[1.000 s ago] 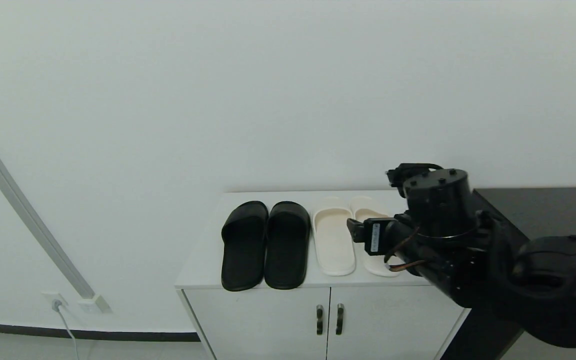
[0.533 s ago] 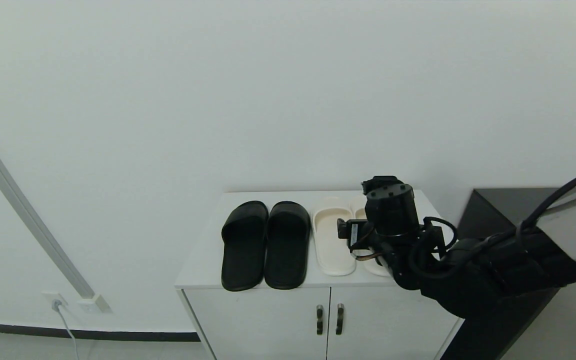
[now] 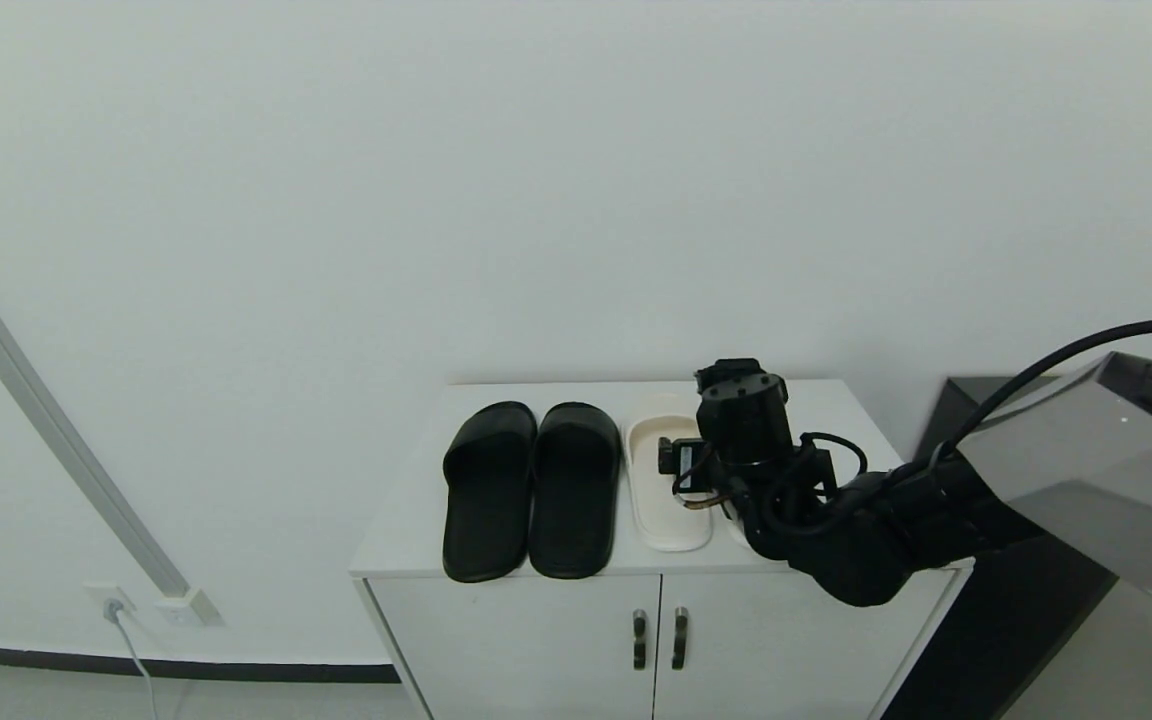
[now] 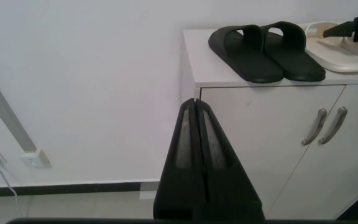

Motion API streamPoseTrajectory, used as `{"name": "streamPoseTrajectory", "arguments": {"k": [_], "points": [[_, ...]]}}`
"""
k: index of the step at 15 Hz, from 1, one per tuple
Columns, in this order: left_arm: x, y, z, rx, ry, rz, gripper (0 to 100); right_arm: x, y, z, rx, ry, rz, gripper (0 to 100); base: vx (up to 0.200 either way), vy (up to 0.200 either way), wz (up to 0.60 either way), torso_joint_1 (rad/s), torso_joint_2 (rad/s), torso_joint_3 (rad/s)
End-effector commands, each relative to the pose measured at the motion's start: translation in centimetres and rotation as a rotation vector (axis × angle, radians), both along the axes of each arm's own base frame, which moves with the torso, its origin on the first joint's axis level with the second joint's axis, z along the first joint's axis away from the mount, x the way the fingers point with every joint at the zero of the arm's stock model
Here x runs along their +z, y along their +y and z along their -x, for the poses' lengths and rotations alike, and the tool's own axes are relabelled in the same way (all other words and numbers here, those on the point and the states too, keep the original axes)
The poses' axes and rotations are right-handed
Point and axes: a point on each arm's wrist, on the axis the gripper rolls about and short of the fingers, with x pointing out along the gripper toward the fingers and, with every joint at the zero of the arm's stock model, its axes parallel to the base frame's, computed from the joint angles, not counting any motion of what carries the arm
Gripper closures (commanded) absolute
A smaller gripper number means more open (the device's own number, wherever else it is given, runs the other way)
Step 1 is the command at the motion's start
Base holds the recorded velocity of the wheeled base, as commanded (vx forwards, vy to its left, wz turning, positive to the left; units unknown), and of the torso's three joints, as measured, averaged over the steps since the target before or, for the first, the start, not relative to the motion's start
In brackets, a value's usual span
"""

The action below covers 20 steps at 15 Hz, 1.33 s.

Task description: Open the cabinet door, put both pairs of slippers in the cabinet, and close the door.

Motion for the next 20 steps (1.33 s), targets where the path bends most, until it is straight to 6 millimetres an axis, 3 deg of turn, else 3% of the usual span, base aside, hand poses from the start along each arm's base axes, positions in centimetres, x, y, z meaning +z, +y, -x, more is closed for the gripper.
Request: {"name": "streamPoseTrajectory", "arguments": {"k": [1, 8, 9, 17, 20], "points": [[0.0, 0.0, 0.0, 0.000, 0.001, 0.001, 100, -0.3, 0.0, -0.7, 0.001, -0.002, -0.006, 0, 0.000, 0.000, 0.00, 0.000, 0.00, 0.000], [0.0, 0.0, 0.0, 0.000, 0.001, 0.001, 100, -1.1, -0.2, -2.5, 0.031, -0.032, -0.017, 0, 0.000, 0.000, 0.00, 0.000, 0.00, 0.000], [0.0, 0.0, 0.0, 0.000, 0.001, 0.001, 100, -1.2, -0.1, -2.5, 0.031, -0.031, -0.015, 100, 0.000, 0.000, 0.00, 0.000, 0.00, 0.000], [0.0, 0.0, 0.0, 0.000, 0.001, 0.001, 100, -1.3, -0.2, -2.7, 0.027, -0.033, -0.015, 100, 0.000, 0.000, 0.00, 0.000, 0.00, 0.000], [0.0, 0.0, 0.0, 0.001, 0.001, 0.001, 100, 1.6, -1.0, -1.8, 0.029, -0.082, -0.028, 100, 0.000, 0.000, 0.00, 0.000, 0.00, 0.000]]}}
